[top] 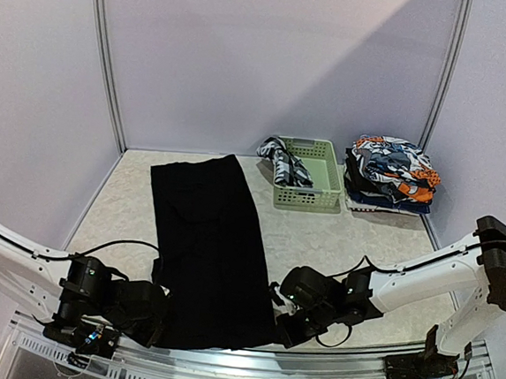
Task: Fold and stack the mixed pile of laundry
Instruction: Pick up the rectangle-folded T-shirt from the center of the board.
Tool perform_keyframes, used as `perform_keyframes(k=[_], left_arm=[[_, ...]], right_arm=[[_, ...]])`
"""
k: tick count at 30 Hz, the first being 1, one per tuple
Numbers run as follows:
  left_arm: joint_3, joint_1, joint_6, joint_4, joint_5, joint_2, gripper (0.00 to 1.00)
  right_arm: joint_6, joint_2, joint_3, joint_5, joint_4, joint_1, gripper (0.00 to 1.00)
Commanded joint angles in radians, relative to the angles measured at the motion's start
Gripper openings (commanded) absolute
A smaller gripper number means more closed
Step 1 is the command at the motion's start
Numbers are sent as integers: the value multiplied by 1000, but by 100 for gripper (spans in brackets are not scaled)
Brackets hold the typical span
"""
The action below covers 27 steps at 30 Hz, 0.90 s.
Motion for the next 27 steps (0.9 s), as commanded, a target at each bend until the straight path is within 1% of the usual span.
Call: perform_keyframes(k=[1, 4, 7, 10, 12, 15, 21, 24, 27], left_arm=[[56, -40, -5, 27, -35, 30, 0], [134, -61, -2, -20, -69, 37, 0], [211, -80, 5, -53, -94, 35, 0], [270, -91, 16, -60, -102, 44, 0], [306, -96, 23, -61, -105, 59, 0], [364, -100, 34, -73, -115, 86, 0], [430, -103, 46, -99, -158, 86, 0], [449, -98, 45, -150, -239, 85, 0], [462, -86, 36, -205, -319, 92, 0]], right_arm=[[-10, -26, 18, 48, -78, 4, 0], [-30, -60, 41, 69, -138, 2, 0], [-52, -114, 82, 122, -243, 4, 0], [-76, -178, 128, 168, -339, 4, 0], [-87, -224, 160, 230, -398, 2, 0], [-107, -283, 198, 279, -461, -1, 0], [-138, -333, 218, 304, -513, -36, 0], [-151, -349, 238, 314, -510, -71, 0], [-167, -332, 274, 343, -514, -100, 0]])
